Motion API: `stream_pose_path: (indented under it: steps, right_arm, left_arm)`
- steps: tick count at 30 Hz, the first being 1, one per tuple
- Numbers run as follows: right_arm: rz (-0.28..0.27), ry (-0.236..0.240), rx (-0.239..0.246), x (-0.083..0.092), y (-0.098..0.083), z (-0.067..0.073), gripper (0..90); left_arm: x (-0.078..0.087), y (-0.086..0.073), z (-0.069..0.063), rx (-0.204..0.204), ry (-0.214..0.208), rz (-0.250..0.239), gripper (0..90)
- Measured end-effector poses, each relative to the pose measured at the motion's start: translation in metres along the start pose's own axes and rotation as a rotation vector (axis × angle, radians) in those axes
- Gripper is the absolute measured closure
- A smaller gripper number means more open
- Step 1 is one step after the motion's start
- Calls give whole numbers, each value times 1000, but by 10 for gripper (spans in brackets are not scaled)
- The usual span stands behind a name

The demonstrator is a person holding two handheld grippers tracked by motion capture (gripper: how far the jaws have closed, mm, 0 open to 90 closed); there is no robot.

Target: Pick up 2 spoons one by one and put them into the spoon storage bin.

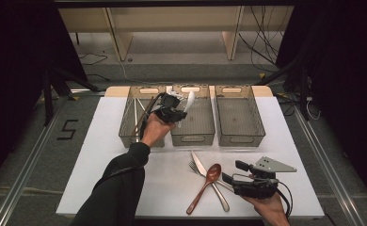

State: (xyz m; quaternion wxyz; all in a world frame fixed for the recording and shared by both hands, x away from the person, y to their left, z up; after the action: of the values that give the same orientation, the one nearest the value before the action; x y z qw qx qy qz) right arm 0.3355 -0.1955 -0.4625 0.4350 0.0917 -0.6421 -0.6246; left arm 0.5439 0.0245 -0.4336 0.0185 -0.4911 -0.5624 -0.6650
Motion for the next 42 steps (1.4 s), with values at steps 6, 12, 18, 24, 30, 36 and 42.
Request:
stream_pose_path:
  steps: [6,12,18,24,30,36,42]
  right_arm:
    - [0,0,1,0,0,0,279]
    - [1,1,2,0,0,1,279]
    - [1,2,1,0,0,1,280]
    - [1,2,1,0,0,0,279]
    - [2,2,1,0,0,1,280]
    - [1,-1,0,0,0,0,280]
    - [2,-7,-2,1,0,0,279]
  left_arm:
    - [-4,-3,1,1,7,32,845]
    - [-9,-4,1,0,13,51,843]
    - [-15,-6,0,9,23,75,842]
    - [-19,-8,0,27,18,95,820]
    - [-7,3,-6,50,21,75,584]
    - [10,0,-17,50,-12,89,381]
    - [34,-16,-30,45,-48,69,272]
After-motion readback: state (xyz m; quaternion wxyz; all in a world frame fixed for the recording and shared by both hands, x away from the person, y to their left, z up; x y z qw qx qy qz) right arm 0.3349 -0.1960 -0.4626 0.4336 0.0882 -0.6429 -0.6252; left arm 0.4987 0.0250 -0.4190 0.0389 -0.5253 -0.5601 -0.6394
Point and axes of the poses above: each handheld gripper's, and its own axes: x roughly backward along the jaws, y roughly out of its top, z roughly to its left, the point moved 6 cm from there along -x, roughly forward along the jaws, and after that the axes turned 3 degrees about x, right-handed, at the moved point
